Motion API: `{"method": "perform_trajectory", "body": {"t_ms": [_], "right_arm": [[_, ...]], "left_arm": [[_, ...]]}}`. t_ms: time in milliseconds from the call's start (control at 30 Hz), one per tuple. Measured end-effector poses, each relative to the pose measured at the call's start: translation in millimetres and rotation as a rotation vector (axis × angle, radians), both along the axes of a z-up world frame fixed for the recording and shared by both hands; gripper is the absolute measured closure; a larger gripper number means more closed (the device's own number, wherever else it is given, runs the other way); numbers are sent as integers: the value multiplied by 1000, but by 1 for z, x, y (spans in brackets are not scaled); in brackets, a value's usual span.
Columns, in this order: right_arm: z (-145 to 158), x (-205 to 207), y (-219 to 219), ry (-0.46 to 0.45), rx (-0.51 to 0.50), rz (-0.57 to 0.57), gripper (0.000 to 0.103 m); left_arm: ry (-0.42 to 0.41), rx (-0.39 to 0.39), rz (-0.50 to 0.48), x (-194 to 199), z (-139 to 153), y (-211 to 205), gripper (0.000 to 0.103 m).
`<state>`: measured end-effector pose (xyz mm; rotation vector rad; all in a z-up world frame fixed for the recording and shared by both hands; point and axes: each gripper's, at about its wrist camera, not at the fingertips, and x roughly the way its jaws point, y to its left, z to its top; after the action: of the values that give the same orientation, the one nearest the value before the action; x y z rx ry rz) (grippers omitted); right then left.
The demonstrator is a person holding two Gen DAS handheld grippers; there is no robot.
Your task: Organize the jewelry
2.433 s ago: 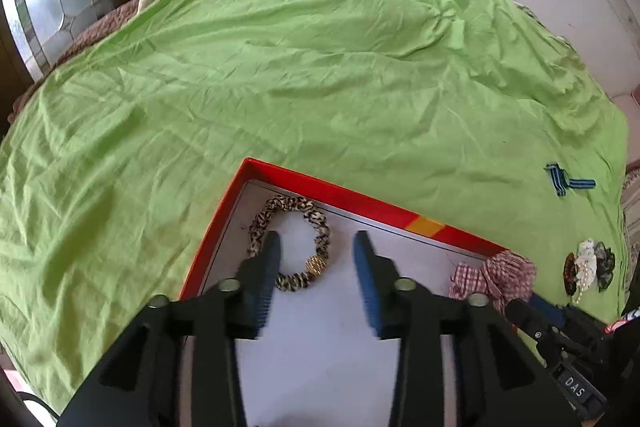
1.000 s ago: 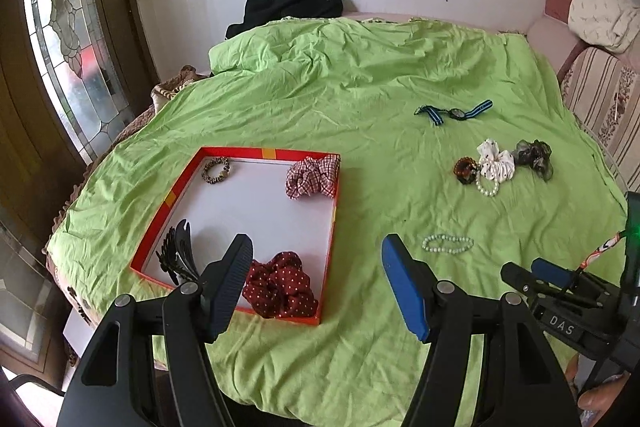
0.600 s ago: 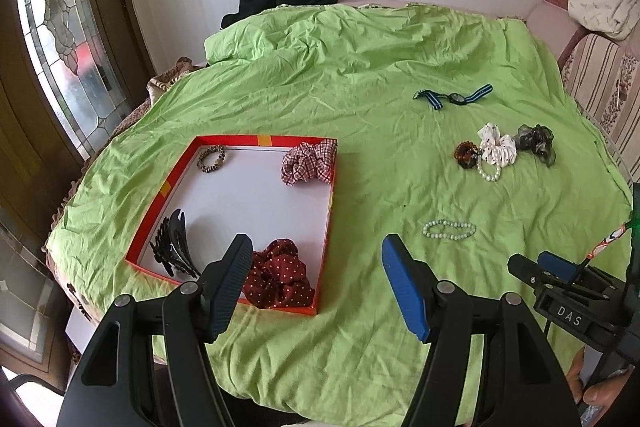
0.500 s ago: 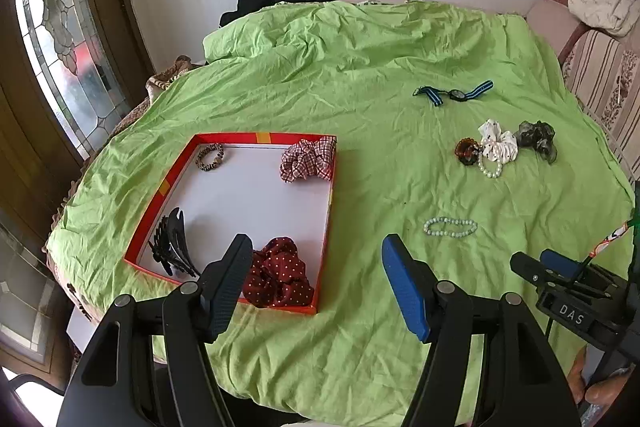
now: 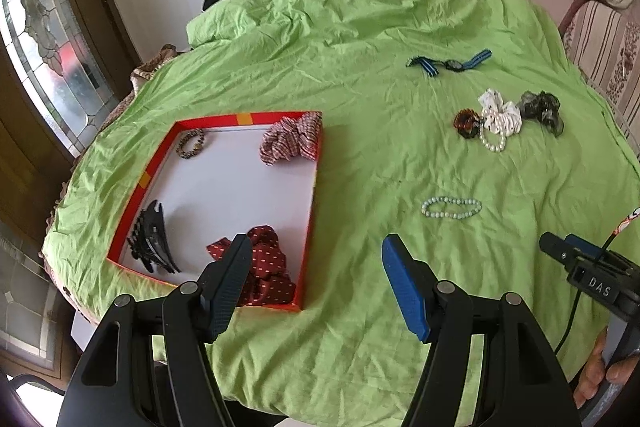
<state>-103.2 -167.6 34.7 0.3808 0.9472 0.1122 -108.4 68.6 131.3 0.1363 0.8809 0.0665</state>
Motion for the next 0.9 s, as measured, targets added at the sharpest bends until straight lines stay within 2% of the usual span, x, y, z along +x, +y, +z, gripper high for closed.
{"method": "perform_trajectory", "body": {"t_ms": [267, 400, 600, 700, 767, 833, 900], "right_arm": [[-14, 8, -29, 25, -12, -52, 39], [-19, 21, -44, 34, -23, -71, 39], [-16, 48, -61, 10, -28, -70, 39], [-15, 64, -68, -2, -22, -67, 39], [-16, 74, -72, -8, -21, -66, 39], [-19, 83, -75, -9, -22, -67, 39], [-23, 90, -78, -7, -13, -69, 39]], "left_arm": [[86, -43, -28, 27, -24, -12, 37], [116, -75, -73, 49, -35, -27, 37], [143, -190, -183, 114, -50, -63, 37], [184, -255, -196, 149, -62, -75, 37], [205, -326, -204, 176, -71, -84, 41], [221, -364, -211, 199, -77, -95, 58], [236, -397, -227, 217, -83, -105, 65]]}}
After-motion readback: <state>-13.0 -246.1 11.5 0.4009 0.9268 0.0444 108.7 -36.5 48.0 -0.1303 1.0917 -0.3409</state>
